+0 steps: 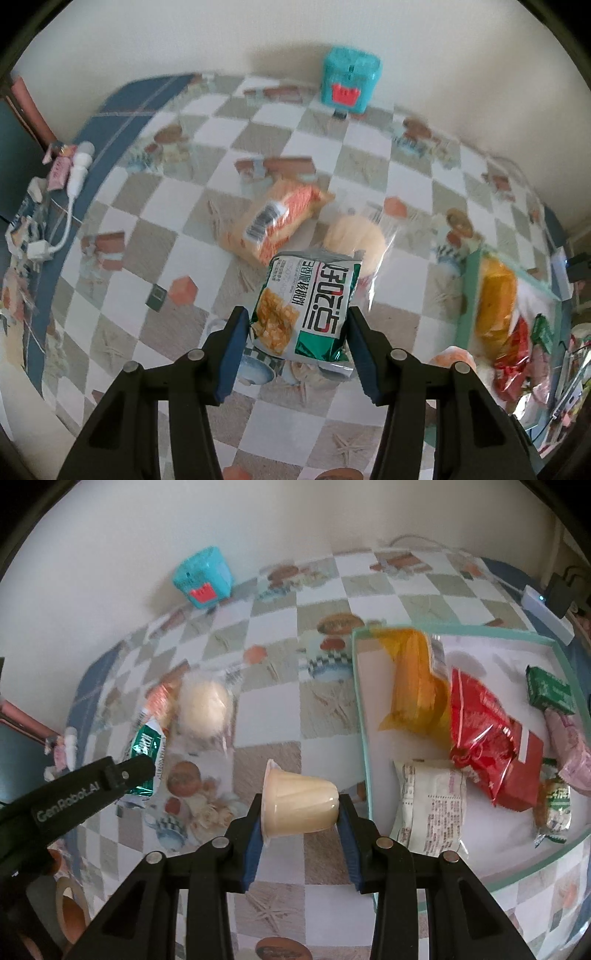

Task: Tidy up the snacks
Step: 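Carry the cracker pack and pudding cup over the tray with both tools, then lower the cracker pack and pudding cup into the tray and open both tools, then withdraw both tools from the tray toward the bread bags, then grasp the orange barcode bread bag with the left tool while the right tool grasps the round bun bag, then carry the orange bread bag and round bun bag over the tray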

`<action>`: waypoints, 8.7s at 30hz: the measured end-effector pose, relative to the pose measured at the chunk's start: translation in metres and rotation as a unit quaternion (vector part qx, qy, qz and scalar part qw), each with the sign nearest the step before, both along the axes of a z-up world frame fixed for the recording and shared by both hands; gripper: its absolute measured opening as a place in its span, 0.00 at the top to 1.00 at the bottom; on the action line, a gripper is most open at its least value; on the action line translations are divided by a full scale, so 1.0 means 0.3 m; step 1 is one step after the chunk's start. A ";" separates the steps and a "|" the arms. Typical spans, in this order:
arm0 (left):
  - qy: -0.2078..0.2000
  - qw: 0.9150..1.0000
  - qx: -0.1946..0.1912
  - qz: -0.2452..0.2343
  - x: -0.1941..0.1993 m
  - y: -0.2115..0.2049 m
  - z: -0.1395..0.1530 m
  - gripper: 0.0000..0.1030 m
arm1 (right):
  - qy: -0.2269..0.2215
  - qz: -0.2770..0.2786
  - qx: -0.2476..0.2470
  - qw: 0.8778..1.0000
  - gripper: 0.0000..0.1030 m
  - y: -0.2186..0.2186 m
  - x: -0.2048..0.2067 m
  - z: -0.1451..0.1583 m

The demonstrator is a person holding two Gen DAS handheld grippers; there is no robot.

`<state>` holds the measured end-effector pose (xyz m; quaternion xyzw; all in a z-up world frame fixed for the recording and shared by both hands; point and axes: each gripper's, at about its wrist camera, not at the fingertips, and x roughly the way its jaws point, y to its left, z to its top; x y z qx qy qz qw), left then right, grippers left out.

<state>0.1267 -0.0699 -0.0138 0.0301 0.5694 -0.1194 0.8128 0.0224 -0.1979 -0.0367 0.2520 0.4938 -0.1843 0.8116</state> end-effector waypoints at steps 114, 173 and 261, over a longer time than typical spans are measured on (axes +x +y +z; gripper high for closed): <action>0.019 0.980 -0.001 0.197 0.079 0.302 -0.054 0.14 | -0.027 -0.057 -0.091 0.994 0.00 -0.153 -0.050 0.096; 0.050 0.992 -0.081 0.078 0.359 0.158 -0.265 0.14 | -0.026 0.079 -0.042 0.996 0.00 0.119 0.487 -0.210; -0.029 0.997 -0.061 0.043 -0.142 0.110 0.128 0.57 | -0.073 -0.045 -0.025 0.996 0.49 -0.043 -0.086 0.185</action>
